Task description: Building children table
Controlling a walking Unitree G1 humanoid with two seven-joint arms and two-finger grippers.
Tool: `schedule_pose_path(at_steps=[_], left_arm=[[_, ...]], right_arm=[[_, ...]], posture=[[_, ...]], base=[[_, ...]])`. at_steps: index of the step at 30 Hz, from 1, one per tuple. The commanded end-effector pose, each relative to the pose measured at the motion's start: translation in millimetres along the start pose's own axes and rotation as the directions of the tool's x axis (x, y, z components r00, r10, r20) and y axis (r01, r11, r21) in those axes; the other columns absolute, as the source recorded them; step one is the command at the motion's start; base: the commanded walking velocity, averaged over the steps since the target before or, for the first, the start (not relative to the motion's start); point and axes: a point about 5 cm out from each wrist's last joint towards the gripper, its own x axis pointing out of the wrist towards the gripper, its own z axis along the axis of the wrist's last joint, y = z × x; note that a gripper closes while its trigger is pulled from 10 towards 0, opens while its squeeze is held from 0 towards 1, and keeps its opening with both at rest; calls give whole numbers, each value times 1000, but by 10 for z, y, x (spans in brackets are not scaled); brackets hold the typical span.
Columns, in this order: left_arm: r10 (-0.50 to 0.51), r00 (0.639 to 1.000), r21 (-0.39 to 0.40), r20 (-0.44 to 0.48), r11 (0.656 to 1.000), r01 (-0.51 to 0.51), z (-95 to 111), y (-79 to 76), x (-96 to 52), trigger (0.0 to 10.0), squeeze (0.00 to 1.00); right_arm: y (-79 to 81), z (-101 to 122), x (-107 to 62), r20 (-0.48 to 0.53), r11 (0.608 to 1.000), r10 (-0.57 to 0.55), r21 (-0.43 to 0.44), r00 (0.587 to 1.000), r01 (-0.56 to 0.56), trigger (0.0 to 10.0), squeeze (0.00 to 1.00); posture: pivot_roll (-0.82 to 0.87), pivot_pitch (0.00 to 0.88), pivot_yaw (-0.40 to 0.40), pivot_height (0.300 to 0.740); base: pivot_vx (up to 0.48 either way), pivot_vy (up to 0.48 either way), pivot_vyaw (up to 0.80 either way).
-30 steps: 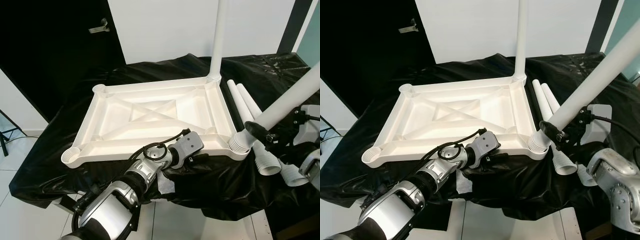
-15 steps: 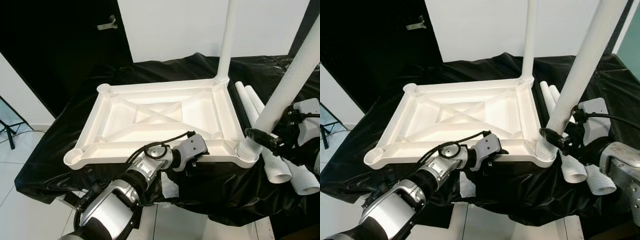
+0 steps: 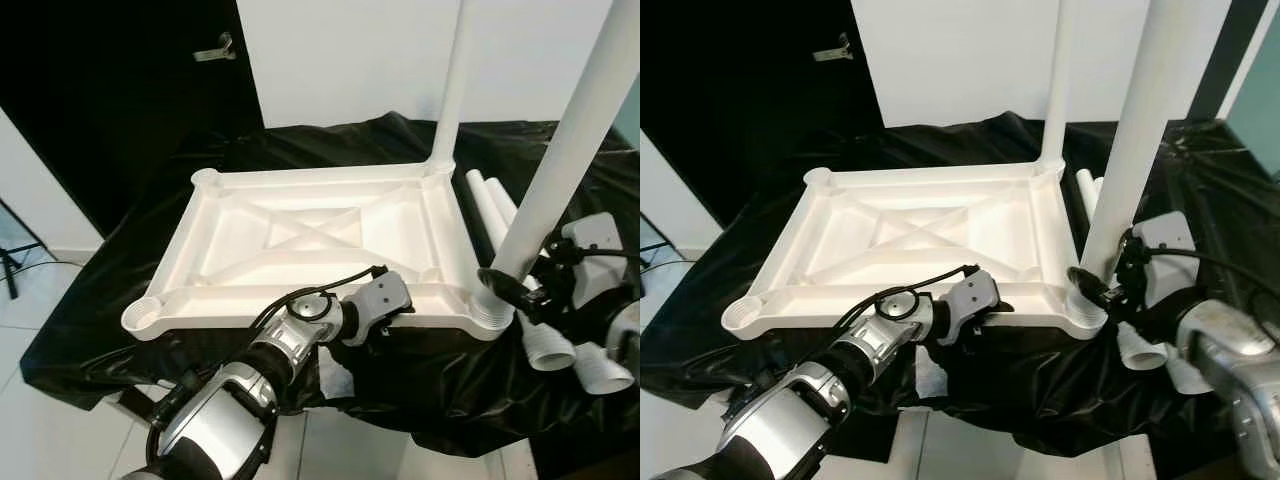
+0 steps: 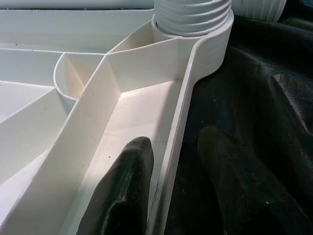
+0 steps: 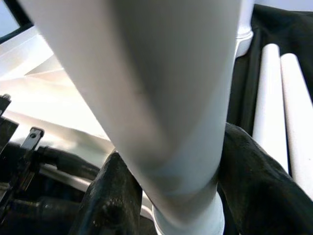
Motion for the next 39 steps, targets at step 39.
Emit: schedule_pose_path(at_steps=[39], left_arm=[[-107, 994, -74, -35, 992, 105, -198, -149, -13, 10000, 0]], right_arm=[[347, -403, 486, 185, 766, -642, 201, 744, 611, 10000, 0]], posture=[[-150, 14, 63, 740]], base=[[0, 0, 0]])
